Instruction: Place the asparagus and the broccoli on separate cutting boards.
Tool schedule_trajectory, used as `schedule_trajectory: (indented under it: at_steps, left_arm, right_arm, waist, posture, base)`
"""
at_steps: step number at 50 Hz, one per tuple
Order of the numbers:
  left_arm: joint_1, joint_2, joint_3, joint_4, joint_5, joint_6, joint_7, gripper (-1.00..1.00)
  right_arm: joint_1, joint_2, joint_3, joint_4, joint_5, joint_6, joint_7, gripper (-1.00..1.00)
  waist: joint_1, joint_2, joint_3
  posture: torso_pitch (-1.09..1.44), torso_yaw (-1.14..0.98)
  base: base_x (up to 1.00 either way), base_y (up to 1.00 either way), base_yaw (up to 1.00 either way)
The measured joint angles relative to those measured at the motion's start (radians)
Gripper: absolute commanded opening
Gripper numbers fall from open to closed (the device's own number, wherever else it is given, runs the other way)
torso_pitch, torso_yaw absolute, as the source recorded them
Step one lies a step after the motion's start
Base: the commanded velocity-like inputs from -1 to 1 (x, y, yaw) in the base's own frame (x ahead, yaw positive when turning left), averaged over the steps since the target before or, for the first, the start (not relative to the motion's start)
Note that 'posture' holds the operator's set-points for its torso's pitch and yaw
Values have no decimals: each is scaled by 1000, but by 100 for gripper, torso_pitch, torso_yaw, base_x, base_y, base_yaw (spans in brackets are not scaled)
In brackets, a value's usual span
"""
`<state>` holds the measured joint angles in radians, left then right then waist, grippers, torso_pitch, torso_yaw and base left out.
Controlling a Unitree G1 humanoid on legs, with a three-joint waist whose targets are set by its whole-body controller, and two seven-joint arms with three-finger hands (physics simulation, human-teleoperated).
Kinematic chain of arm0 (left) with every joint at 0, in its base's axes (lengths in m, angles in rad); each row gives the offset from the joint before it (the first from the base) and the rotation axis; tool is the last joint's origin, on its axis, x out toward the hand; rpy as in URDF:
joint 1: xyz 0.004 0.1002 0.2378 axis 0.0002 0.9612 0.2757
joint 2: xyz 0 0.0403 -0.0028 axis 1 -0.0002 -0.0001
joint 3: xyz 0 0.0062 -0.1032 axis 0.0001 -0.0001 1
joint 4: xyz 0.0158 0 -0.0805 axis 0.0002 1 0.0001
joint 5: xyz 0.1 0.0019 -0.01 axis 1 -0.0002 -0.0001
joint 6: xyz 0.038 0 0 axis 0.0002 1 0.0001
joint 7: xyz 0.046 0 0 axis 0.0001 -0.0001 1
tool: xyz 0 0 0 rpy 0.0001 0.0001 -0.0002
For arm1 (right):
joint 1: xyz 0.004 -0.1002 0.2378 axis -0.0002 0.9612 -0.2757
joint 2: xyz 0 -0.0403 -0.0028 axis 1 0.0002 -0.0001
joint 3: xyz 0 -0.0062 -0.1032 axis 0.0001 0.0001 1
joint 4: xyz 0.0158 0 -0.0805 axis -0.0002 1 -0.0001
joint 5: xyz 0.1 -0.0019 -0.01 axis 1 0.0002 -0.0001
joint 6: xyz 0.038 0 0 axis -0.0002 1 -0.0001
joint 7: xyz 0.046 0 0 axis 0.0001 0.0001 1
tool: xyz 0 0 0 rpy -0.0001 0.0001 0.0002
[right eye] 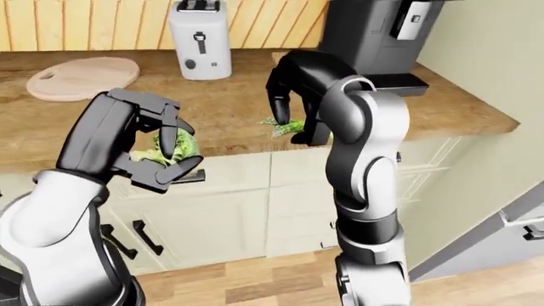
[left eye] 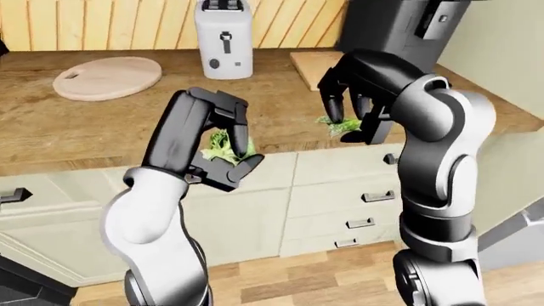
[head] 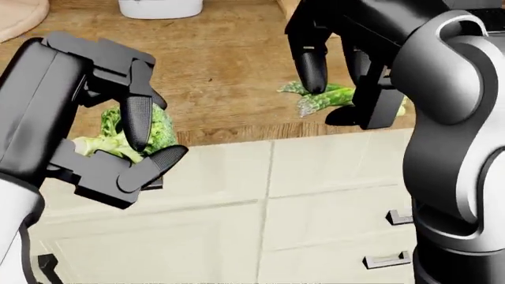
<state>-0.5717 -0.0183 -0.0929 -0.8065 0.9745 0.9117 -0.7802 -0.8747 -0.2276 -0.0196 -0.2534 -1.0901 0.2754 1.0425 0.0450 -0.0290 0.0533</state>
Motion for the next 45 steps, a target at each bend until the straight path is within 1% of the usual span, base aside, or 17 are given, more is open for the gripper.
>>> schedule_trajectory:
  at_steps: [2, 4, 8, 12, 17, 19, 22, 24, 25, 29, 33, 35, 37, 38, 39, 42, 45]
  left_arm:
    - [-5, 0, -1, 3, -2, -2, 2, -100]
    - [8, -11, -18, 5, -7, -3, -1, -100]
    - [14, -9, -20, 16, -17, 2, -9, -100]
    - [2, -14, -28, 3, -7, -5, -8, -100]
    - [4, -18, -32, 7, -9, -12, -14, -100]
    - [0, -18, -37, 9, -7, -8, -21, -100]
    - [0, -17, -30, -4, -1, -8, -26, -100]
    - [0, -11, -16, -2, 2, -7, -23, -100]
    - [9, -8, -7, 1, 6, -5, -21, -100]
    - [14, -5, 12, 14, 9, 9, -12, -100]
    - [3, -1, 1, -10, -2, -6, -2, -100]
    - [-2, 1, 3, -14, -3, -6, -2, -100]
    - [-12, -3, -1, -13, -10, -12, 3, -100]
    - [1, -9, -10, -10, -16, -12, 1, -100]
    - [9, -10, -23, 8, -27, -6, -7, -100]
    - [7, 2, -24, 34, -51, 9, -23, -100]
    - [-7, 10, 0, 2, -44, 7, -6, -100]
  right_arm:
    - [3, -1, -2, 5, 1, -2, -3, -100]
    - [22, -8, -13, 11, -1, -2, -6, -100]
    - [12, -6, -15, 20, -8, 5, -4, -100]
    - [-6, -3, -20, 11, -9, 18, -15, -100]
    - [4, -8, -22, 29, -10, 23, -29, -100]
    - [5, -12, -27, 35, -13, 28, -24, -100]
    - [-2, -10, -23, 24, -15, 27, -22, -100]
    - [-7, -3, -12, 20, -12, 22, -22, -100]
    - [0, 4, -2, 20, -8, 17, -23, -100]
    - [9, 7, 20, 39, 7, 2, -14, -100]
    - [-4, 2, -5, 7, 4, 5, -24, -100]
    - [-16, 2, -4, 6, 5, 4, -30, -100]
    - [-21, -10, -14, 7, 8, -3, -46, -100]
    - [-7, -14, -20, 11, 8, -7, -52, -100]
    - [16, -20, -32, 19, 7, -5, -51, -100]
    - [31, -19, -44, 62, -4, 9, -40, -100]
    - [16, -10, -25, 43, 1, 6, -42, -100]
  waist:
    - [0, -51, -14]
    - [-20, -40, -2]
    - [-30, -52, 13]
    - [-40, -29, 15]
    - [-59, -15, 10]
    - [-54, 16, 13]
    - [-52, 63, 41]
    - [-38, 84, 40]
    - [-26, 78, 39]
    - [-27, 82, -2]
    - [-26, 64, 0]
    - [-12, 18, 12]
    - [-24, -58, 25]
    - [-32, -54, 41]
    - [-35, -41, 40]
    - [-36, -5, 18]
    - [-26, 8, -2]
  posture:
    - [0, 0]
    - [0, 0]
    - [0, 0]
    - [0, 0]
    - [0, 0]
    - [0, 0]
    - [0, 0]
    - [0, 0]
    - [0, 0]
    - [0, 0]
    - [0, 0]
    - [0, 0]
    - [0, 0]
    - [0, 0]
    - [0, 0]
    - [0, 0]
    - [0, 0]
  base:
    - [0, -69, 0]
    - [0, -43, 0]
    - [0, 0, 0]
    - [0, 0, 0]
    - [0, -14, 0]
    - [0, -80, 0]
    - [0, -99, 0]
    - [0, -100, 0]
    - [0, -100, 0]
    - [0, -100, 0]
    - [0, -92, 0]
    - [0, 0, 0]
    - [0, 0, 0]
    - [0, 0, 63]
    - [0, 0, 95]
    - [0, 0, 100]
    - [0, 0, 100]
